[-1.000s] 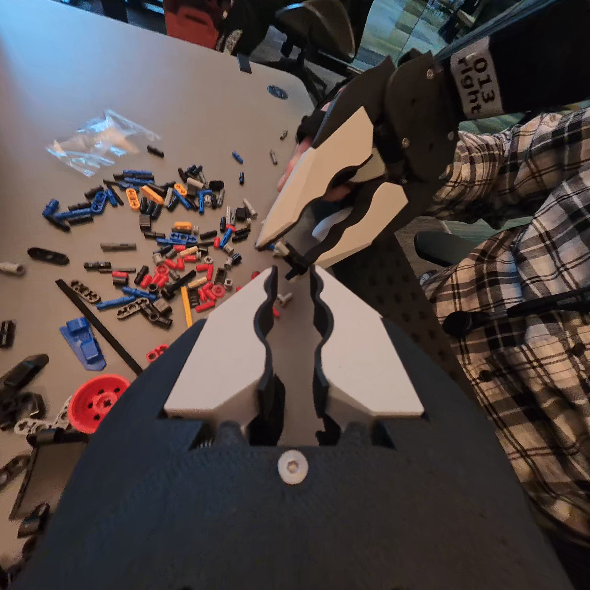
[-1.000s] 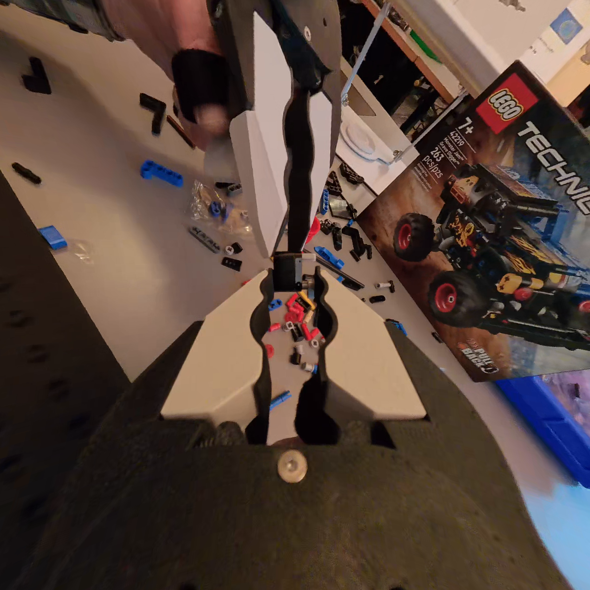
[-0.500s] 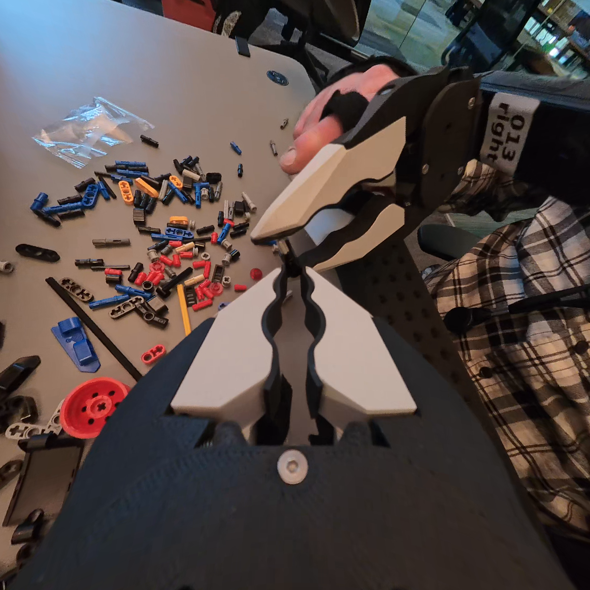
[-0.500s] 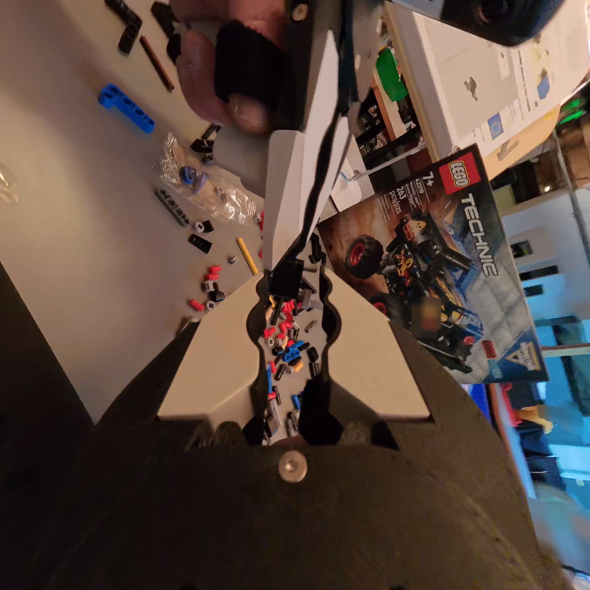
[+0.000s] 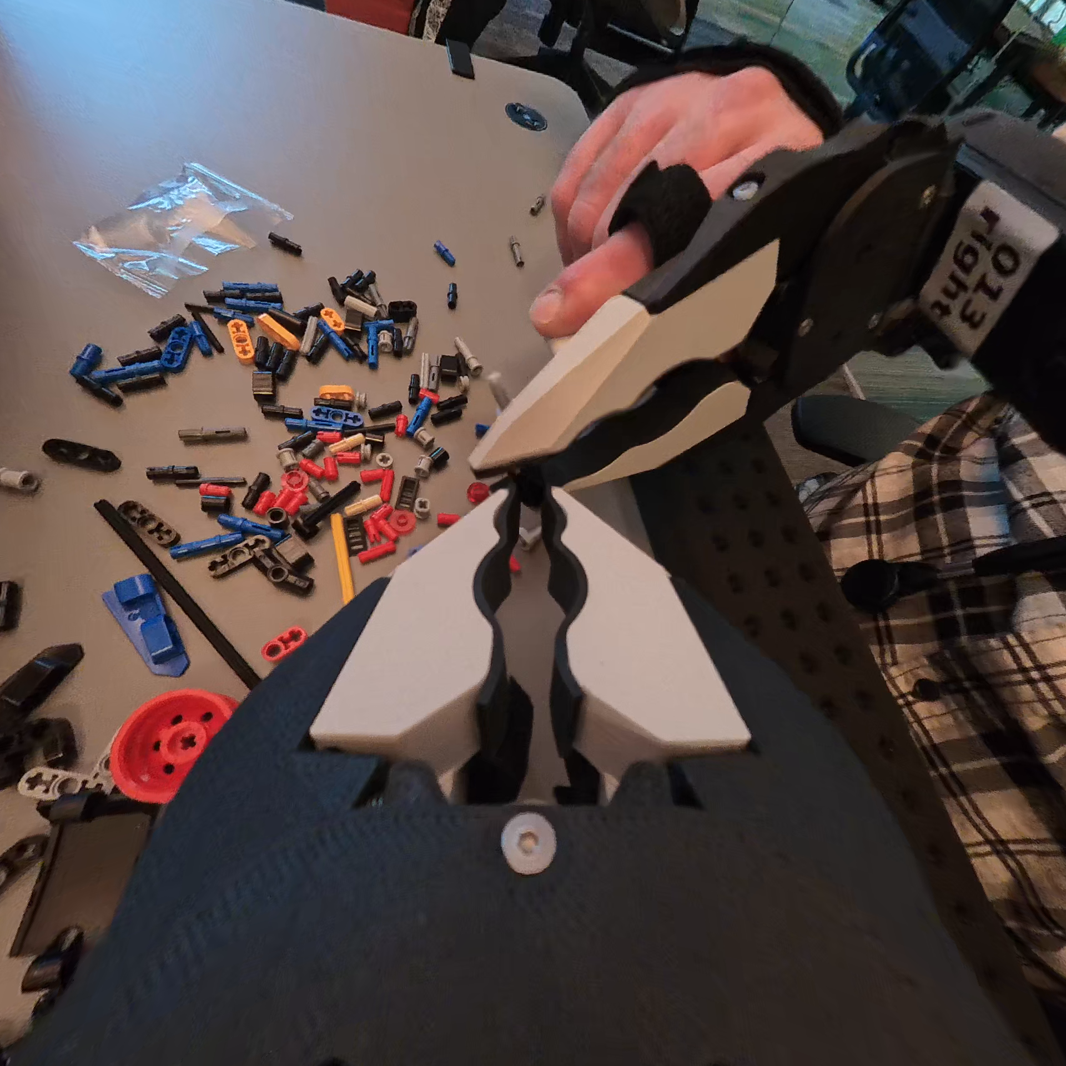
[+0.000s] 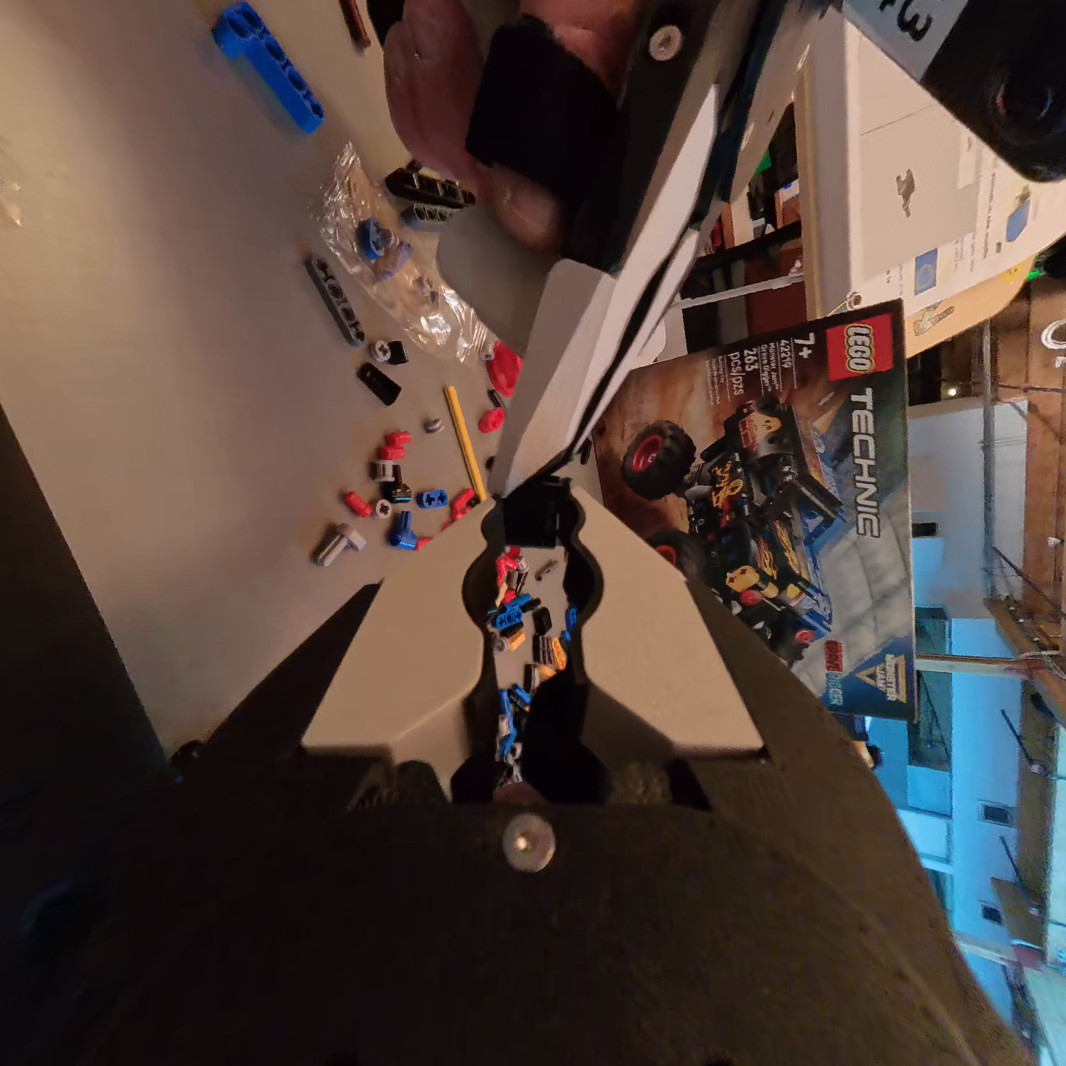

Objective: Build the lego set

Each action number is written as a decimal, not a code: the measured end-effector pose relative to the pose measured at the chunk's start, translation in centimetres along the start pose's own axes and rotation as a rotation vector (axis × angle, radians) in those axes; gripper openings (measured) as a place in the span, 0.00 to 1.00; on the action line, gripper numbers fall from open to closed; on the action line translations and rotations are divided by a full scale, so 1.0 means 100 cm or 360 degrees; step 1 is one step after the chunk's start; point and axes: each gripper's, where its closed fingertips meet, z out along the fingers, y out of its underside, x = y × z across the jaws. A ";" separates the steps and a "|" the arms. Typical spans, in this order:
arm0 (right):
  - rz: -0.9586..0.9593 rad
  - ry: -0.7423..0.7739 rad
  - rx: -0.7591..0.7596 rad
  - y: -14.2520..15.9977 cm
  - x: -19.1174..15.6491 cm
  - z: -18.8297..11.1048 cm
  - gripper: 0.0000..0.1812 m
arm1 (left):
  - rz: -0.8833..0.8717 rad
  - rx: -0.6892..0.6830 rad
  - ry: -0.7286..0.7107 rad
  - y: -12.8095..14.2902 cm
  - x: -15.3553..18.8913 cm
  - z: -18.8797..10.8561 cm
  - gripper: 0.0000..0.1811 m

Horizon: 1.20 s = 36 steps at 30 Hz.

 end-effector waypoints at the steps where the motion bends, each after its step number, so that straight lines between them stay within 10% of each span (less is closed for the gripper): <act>1: -0.0007 0.0006 -0.0006 0.001 0.000 0.002 0.08 | 0.0001 -0.0009 -0.0014 0.000 -0.002 0.000 0.02; 10: 0.0314 0.0041 0.0094 0.003 0.022 -0.003 0.21 | -0.0138 0.0100 0.0070 -0.010 -0.007 -0.011 0.03; 36: 0.0418 0.0011 0.0018 0.012 0.022 0.006 0.14 | -0.0115 0.0127 0.0036 -0.018 0.001 -0.008 0.03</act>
